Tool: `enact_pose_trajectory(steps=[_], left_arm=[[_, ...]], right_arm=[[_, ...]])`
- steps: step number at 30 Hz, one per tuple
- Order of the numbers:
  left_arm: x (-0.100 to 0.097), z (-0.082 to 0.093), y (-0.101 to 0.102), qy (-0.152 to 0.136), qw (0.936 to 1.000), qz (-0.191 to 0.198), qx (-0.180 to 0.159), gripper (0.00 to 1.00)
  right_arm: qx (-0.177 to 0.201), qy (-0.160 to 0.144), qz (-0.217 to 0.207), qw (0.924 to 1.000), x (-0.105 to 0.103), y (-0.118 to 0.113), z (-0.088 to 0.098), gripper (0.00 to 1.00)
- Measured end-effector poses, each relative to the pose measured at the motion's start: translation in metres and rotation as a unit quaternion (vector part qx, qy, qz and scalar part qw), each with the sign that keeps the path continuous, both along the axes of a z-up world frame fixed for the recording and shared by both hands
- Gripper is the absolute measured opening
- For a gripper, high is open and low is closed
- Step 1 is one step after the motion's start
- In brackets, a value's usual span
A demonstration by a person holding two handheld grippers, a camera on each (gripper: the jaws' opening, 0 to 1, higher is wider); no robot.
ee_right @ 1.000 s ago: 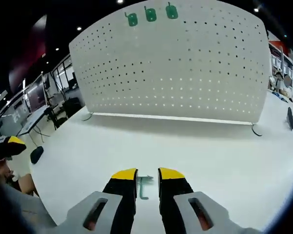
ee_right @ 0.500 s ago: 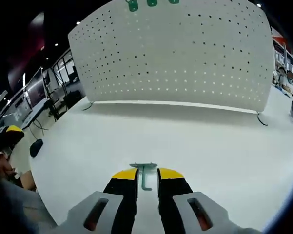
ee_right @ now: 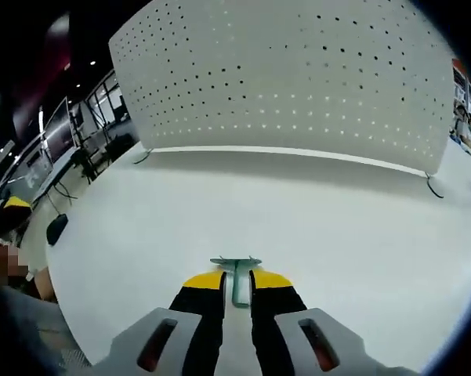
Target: Insert the hook assembly into the mounting plate slot until the hook locks in place.
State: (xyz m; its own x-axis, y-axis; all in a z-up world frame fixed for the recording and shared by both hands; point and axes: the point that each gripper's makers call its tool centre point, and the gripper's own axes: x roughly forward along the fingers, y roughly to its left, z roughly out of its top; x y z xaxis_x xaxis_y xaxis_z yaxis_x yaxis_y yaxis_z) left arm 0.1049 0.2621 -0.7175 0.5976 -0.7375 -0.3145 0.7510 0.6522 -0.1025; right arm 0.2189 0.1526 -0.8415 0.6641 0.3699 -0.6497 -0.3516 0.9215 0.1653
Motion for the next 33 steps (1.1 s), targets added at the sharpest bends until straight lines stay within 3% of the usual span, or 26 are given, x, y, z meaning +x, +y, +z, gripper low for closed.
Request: enact_pose_trajectory(steps=[23,33], left_arm=[[0.005,-0.002,0.001,0.006,1.0000,0.002,-0.001,0.68],[0.007,-0.002,0.003,0.005,1.0000,0.001,0.002,0.67]], right_arm=[[-0.002,0.020,0.010,0.9997,0.005,0.011,-0.012,0.02],[0.021,0.015,0.000,0.9997,0.003,0.012,-0.001,0.02]])
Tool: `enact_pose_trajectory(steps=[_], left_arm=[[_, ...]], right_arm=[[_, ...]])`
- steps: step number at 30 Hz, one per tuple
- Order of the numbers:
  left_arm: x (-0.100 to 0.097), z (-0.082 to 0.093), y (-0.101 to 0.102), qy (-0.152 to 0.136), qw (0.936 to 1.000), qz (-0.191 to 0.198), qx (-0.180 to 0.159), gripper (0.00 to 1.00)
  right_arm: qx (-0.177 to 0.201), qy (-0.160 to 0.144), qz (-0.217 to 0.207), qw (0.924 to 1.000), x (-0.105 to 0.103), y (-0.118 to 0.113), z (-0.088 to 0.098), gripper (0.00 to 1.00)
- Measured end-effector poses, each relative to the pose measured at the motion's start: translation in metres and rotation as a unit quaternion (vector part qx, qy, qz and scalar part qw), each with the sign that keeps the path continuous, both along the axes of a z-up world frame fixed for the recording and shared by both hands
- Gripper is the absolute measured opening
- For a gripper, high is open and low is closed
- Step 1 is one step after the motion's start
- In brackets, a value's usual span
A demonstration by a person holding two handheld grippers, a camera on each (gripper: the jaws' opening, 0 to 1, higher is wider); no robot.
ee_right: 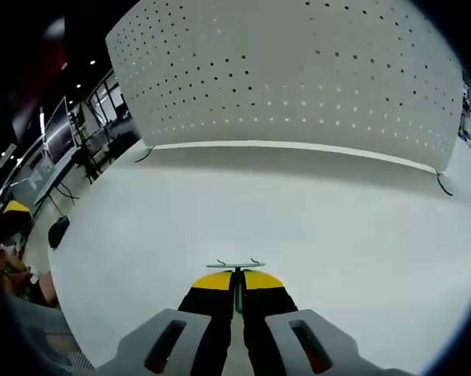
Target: Insert the hook assembly into the mounting plate slot until the hook locks in place.
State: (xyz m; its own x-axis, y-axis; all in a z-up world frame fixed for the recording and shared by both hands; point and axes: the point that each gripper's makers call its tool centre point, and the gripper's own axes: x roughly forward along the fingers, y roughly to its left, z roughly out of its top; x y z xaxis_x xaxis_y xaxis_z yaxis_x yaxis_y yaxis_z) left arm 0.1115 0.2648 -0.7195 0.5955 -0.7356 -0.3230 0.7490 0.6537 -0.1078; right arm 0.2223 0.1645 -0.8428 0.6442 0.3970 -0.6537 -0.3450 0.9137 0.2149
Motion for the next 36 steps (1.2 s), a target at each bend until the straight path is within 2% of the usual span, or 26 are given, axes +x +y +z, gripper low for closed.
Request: enact_pose_trajectory(steps=[9,23,26,35,36], left_arm=[[-0.001,0.004,-0.004,-0.006,0.9999,-0.008,-0.001,0.64],[-0.003,0.009,-0.005,-0.017,0.9998,-0.012,0.000,0.63],[-0.004,0.011,-0.005,-0.020,0.9997,-0.013,0.002,0.62],[-0.001,0.017,-0.001,-0.029,0.9995,-0.010,0.005,0.60],[-0.001,0.018,0.000,-0.029,0.9995,-0.010,0.006,0.59]], right_arm=[[0.020,-0.011,-0.003,0.9997,-0.007,0.001,0.013,0.02],[0.079,-0.014,-0.020,0.9966,-0.022,0.004,0.037,0.02],[0.095,-0.003,-0.021,0.9953,-0.025,0.008,0.041,0.02],[0.107,0.002,-0.005,0.9942,-0.036,0.018,0.047,0.02],[0.118,0.004,-0.002,0.9930,-0.039,0.020,0.049,0.02]])
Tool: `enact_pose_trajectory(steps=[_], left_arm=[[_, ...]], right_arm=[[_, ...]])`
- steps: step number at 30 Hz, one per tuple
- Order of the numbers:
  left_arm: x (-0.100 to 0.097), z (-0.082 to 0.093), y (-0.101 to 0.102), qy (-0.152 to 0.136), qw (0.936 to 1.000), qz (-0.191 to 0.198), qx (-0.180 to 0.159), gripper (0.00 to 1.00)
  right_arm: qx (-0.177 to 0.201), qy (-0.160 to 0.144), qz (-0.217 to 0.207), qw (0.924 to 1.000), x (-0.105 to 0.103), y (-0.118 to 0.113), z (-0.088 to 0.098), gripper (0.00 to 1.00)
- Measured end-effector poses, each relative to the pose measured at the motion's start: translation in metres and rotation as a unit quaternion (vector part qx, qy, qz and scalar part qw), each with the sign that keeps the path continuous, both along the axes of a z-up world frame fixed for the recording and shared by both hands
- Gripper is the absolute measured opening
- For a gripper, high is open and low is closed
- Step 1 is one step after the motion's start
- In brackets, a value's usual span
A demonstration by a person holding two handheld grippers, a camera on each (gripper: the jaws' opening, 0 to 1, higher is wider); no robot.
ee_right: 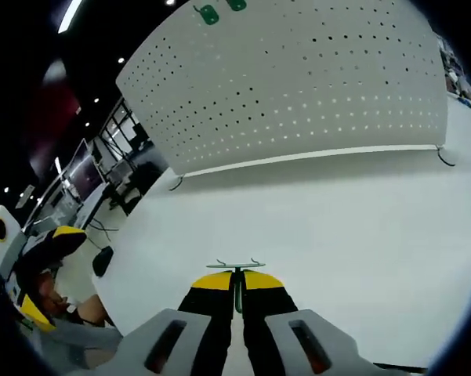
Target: Insert the hook assembly into the mounting plate slot until the hook locks in place.
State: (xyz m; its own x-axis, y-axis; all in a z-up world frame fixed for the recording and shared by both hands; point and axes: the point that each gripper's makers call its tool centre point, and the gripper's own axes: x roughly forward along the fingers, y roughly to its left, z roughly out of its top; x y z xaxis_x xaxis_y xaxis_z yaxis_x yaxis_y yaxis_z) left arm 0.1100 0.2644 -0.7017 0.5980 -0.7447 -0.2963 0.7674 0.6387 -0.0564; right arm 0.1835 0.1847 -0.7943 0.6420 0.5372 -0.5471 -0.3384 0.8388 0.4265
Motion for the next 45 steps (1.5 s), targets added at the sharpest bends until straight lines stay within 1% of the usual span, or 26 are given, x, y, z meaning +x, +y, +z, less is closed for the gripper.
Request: enact_pose_trajectory(steps=[2,4,5,12,15,18,20,23,26,27,29,30,33,36,39,40,43,45], left_arm=[[-0.001,0.000,0.000,0.001,1.0000,-0.004,-0.001,0.55],[-0.003,0.000,-0.001,0.002,1.0000,-0.007,0.000,0.53],[-0.004,0.000,-0.002,-0.003,0.9999,-0.010,0.002,0.52],[-0.005,0.001,-0.003,-0.008,0.9999,-0.010,0.005,0.53],[-0.005,0.001,-0.004,-0.009,0.9999,-0.010,0.005,0.52],[-0.003,0.001,-0.003,-0.009,0.9999,-0.003,0.007,0.53],[-0.004,0.000,-0.002,-0.009,0.9999,-0.003,0.007,0.53],[-0.004,-0.001,-0.002,-0.009,0.9999,-0.003,0.010,0.51],[-0.004,-0.002,0.000,-0.008,0.9999,0.000,0.012,0.52],[-0.004,-0.002,0.000,-0.008,0.9999,0.001,0.013,0.52],[-0.005,-0.003,0.000,-0.007,0.9999,0.000,0.015,0.51],[-0.005,-0.004,0.000,-0.007,0.9998,-0.001,0.016,0.51],[-0.006,-0.004,-0.002,-0.005,0.9998,-0.005,0.016,0.48],[-0.007,-0.005,-0.004,-0.005,0.9998,-0.007,0.018,0.47],[-0.010,-0.005,-0.007,-0.002,0.9997,-0.016,0.016,0.39],[-0.011,-0.005,-0.007,-0.003,0.9997,-0.018,0.017,0.37],[-0.011,-0.003,-0.008,-0.010,0.9996,-0.021,0.017,0.33],[-0.011,-0.002,-0.009,-0.013,0.9995,-0.023,0.017,0.30]], right_arm=[[0.010,0.004,0.004,0.9999,-0.003,0.003,0.001,0.02],[0.009,0.006,0.009,0.9999,-0.008,0.004,0.002,0.02],[0.011,0.008,0.011,0.9999,-0.009,0.005,0.003,0.02],[0.036,0.007,0.032,0.9988,-0.022,0.013,0.016,0.02],[0.050,0.012,0.037,0.9980,-0.026,0.016,0.019,0.02],[0.063,0.012,0.038,0.9972,-0.030,0.018,0.023,0.02],[0.073,0.012,0.038,0.9965,-0.033,0.020,0.025,0.02],[0.077,0.011,0.049,0.9957,-0.039,0.024,0.027,0.02],[0.094,0.006,0.065,0.9934,-0.046,0.029,0.032,0.02],[0.100,0.002,0.078,0.9919,-0.051,0.032,0.034,0.02],[0.116,0.007,0.093,0.9888,-0.057,0.037,0.036,0.02],[0.119,0.008,0.099,0.9880,-0.059,0.038,0.036,0.02],[0.123,0.005,0.111,0.9862,-0.065,0.041,0.039,0.02],[0.135,0.005,0.115,0.9841,-0.069,0.043,0.043,0.02],[0.152,0.001,0.122,0.9808,-0.072,0.045,0.049,0.02],[0.169,0.007,0.126,0.9775,-0.075,0.047,0.052,0.02],[0.165,0.001,0.128,0.9780,-0.075,0.047,0.053,0.02],[0.179,0.001,0.130,0.9752,-0.076,0.047,0.057,0.02]])
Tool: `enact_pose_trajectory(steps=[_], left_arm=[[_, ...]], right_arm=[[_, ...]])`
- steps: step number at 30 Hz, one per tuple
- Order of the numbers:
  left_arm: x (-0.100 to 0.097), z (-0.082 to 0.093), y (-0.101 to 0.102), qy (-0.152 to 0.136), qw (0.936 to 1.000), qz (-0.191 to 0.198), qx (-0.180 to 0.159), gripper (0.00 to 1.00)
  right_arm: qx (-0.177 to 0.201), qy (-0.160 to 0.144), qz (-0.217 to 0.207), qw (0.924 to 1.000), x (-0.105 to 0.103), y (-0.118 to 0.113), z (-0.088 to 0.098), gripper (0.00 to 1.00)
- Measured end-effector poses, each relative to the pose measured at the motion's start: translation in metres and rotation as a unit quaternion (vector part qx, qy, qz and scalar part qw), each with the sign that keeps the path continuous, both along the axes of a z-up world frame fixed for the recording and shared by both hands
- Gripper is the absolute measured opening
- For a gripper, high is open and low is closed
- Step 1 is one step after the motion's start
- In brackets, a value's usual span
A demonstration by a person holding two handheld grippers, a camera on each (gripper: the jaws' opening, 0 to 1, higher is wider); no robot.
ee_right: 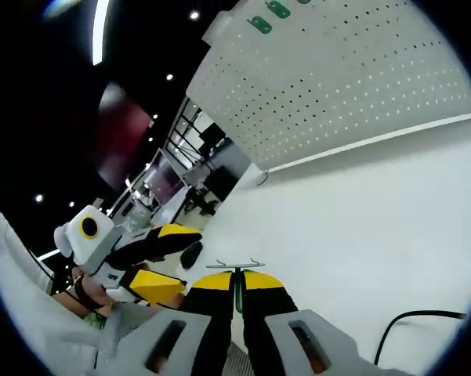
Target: Insert the hook assembly into the mounting plate slot until the hook locks in place.
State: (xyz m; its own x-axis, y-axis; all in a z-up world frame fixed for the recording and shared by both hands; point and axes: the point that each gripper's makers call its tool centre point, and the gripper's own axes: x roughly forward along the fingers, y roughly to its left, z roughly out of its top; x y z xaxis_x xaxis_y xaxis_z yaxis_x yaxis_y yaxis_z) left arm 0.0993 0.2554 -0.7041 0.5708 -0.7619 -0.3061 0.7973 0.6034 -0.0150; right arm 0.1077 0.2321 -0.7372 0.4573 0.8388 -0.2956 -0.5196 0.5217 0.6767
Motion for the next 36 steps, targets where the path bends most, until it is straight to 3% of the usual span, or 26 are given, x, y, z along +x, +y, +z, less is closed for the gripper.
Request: enact_pose_trajectory(steps=[6,20,28,36], left_arm=[[-0.001,0.003,-0.002,-0.009,0.9999,-0.011,0.002,0.15],[-0.007,0.003,-0.007,-0.019,0.9988,-0.043,0.010,0.12],[-0.016,0.000,-0.010,-0.033,0.9941,-0.095,0.040,0.10],[-0.022,0.006,-0.013,-0.043,0.9906,-0.125,0.034,0.09]], right_arm=[[0.025,0.005,0.008,0.9996,-0.003,0.002,0.006,0.02],[0.059,0.022,0.033,0.9975,-0.013,0.012,0.010,0.02],[0.064,0.027,0.059,0.9959,-0.021,0.017,0.012,0.02],[0.062,0.040,0.078,0.9942,-0.027,0.019,0.012,0.02]])
